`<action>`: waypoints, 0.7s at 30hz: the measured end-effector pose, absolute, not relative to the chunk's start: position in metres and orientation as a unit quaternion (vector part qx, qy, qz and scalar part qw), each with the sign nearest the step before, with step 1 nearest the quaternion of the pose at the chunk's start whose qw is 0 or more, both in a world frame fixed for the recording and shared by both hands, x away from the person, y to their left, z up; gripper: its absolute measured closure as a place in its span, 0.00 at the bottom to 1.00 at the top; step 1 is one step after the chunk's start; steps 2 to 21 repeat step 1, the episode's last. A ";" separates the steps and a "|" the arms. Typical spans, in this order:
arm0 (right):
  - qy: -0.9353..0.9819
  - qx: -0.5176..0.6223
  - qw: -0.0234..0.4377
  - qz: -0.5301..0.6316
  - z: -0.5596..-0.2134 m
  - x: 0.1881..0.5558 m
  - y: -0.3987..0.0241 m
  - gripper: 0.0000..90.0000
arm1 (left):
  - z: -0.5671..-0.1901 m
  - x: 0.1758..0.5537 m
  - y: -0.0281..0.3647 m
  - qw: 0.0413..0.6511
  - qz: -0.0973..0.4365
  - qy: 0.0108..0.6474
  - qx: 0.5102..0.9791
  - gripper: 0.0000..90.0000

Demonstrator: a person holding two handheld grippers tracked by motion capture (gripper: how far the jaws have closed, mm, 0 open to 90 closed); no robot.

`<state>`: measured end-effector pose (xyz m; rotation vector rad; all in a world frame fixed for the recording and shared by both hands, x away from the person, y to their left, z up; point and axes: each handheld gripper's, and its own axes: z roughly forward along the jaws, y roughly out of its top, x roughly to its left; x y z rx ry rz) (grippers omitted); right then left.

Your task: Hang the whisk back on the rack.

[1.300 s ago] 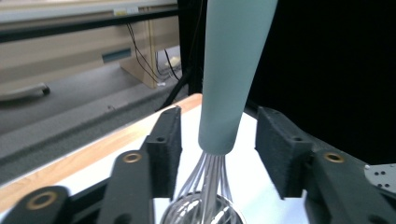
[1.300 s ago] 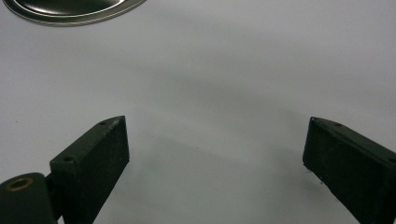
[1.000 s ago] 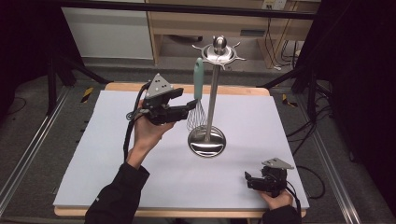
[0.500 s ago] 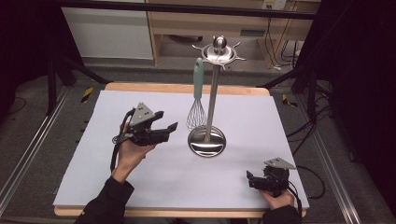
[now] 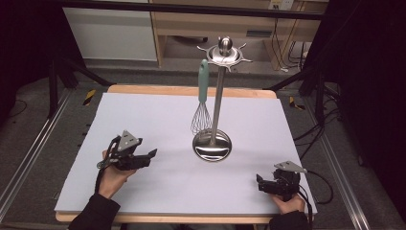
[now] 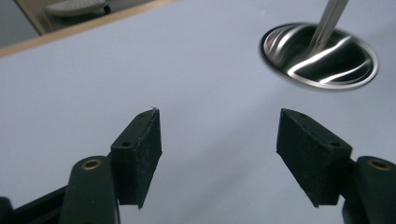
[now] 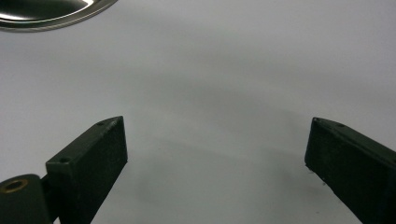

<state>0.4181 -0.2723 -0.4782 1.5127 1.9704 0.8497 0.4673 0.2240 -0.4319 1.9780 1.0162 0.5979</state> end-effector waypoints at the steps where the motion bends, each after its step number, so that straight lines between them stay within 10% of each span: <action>1: 0.725 0.559 0.255 0.313 -0.478 0.419 -0.273 0.07 | -0.435 0.467 0.229 0.403 0.237 0.407 0.785 0.33; 21: 0.725 0.559 0.255 0.313 -0.478 0.419 -0.273 0.07 | -0.435 0.467 0.229 0.403 0.237 0.407 0.785 0.33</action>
